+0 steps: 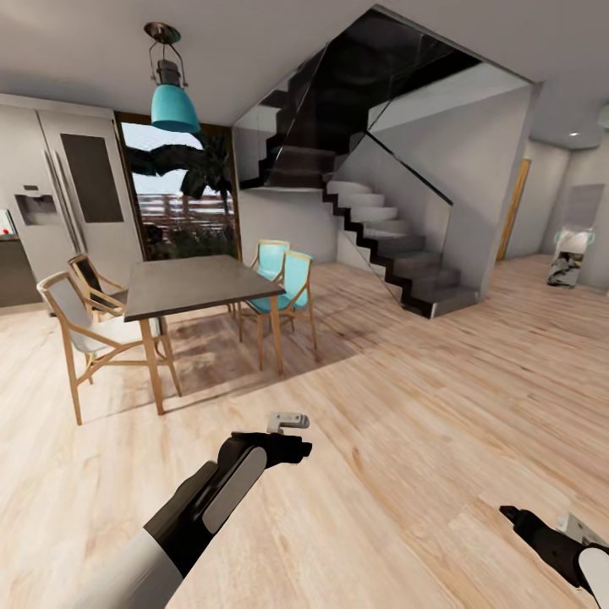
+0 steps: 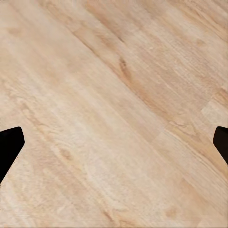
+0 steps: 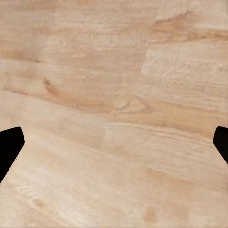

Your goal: Place each of the two pumpkins and all three candles from the living room inside a cabinet in the living room (use any cabinet), then make sure every cabinet is closed, and position the cauldron so it is next to a table in the living room.

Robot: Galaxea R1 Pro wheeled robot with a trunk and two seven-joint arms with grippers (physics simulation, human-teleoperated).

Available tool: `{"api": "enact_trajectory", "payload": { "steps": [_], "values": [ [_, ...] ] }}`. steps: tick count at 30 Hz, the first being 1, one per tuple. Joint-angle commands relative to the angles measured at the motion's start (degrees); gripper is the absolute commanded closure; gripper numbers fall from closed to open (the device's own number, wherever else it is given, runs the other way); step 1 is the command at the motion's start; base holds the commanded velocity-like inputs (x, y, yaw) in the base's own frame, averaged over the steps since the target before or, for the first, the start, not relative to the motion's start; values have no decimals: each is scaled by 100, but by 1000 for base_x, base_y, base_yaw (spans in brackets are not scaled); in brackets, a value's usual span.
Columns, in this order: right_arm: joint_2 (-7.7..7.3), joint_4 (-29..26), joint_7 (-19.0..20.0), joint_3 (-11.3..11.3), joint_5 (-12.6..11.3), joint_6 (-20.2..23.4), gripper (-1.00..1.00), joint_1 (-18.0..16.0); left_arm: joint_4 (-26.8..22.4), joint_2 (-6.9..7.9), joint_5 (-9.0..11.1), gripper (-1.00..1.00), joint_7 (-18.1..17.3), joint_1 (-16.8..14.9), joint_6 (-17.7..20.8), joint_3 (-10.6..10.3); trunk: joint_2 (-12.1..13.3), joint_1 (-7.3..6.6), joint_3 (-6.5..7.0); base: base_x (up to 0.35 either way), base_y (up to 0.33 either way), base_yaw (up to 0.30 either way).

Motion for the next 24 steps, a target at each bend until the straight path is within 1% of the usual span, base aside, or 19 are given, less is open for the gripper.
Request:
{"api": "enact_trajectory", "payload": {
  "steps": [1,8,15,19,24],
  "values": [
    [1,-9,-50,-1,-60,17,-100,-3,-7,2,60,-100,57,-5,7,-8,-3,3,-15,337,1,0],
    [2,-13,-50,-1,-74,9,-100,-3,-2,-5,60,-100,57,-5,7,-5,-3,3,-36,328,-57,-4],
    [0,-9,-26,-6,-66,13,-100,-3,-4,-4,60,-100,54,-5,5,-8,-3,3,-61,300,-110,-170],
    [0,-6,-22,-6,-63,13,-100,-3,-44,-2,60,-100,50,-5,5,-7,-3,3,-79,120,-55,-230],
    [0,-5,-23,-6,-60,10,-100,-3,-108,2,60,-100,49,-5,7,-8,-3,3,-102,33,-15,-239]
  ]
}}
